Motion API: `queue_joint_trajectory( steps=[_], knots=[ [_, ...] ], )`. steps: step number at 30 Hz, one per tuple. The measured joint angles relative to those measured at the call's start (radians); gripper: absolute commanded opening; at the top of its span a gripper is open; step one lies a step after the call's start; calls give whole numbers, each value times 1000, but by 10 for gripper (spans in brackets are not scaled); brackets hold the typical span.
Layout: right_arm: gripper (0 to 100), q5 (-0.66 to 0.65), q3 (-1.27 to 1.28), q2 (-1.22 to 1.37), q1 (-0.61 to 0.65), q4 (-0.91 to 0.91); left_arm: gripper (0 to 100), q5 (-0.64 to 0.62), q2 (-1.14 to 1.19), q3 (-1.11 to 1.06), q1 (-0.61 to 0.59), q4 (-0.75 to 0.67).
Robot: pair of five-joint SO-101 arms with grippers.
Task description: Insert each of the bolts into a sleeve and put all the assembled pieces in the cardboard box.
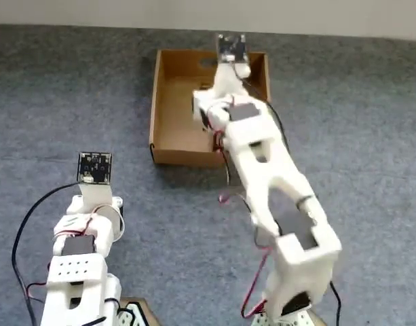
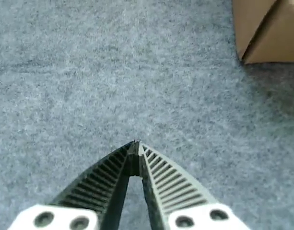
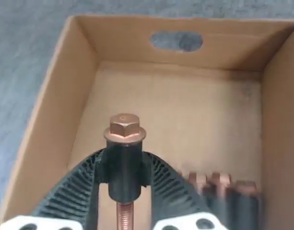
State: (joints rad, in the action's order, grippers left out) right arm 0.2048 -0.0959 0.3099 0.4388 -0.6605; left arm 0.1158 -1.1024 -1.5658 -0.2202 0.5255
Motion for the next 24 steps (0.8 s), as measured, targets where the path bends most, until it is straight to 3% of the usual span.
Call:
queue_joint_trajectory(
  steps=[12,24],
  knots=[
    [7,2,-331,364,5,-190,14,0,0,0,0,0],
    [7,2,-440,471,25,-336,14,0,0,0,0,0]
  ],
)
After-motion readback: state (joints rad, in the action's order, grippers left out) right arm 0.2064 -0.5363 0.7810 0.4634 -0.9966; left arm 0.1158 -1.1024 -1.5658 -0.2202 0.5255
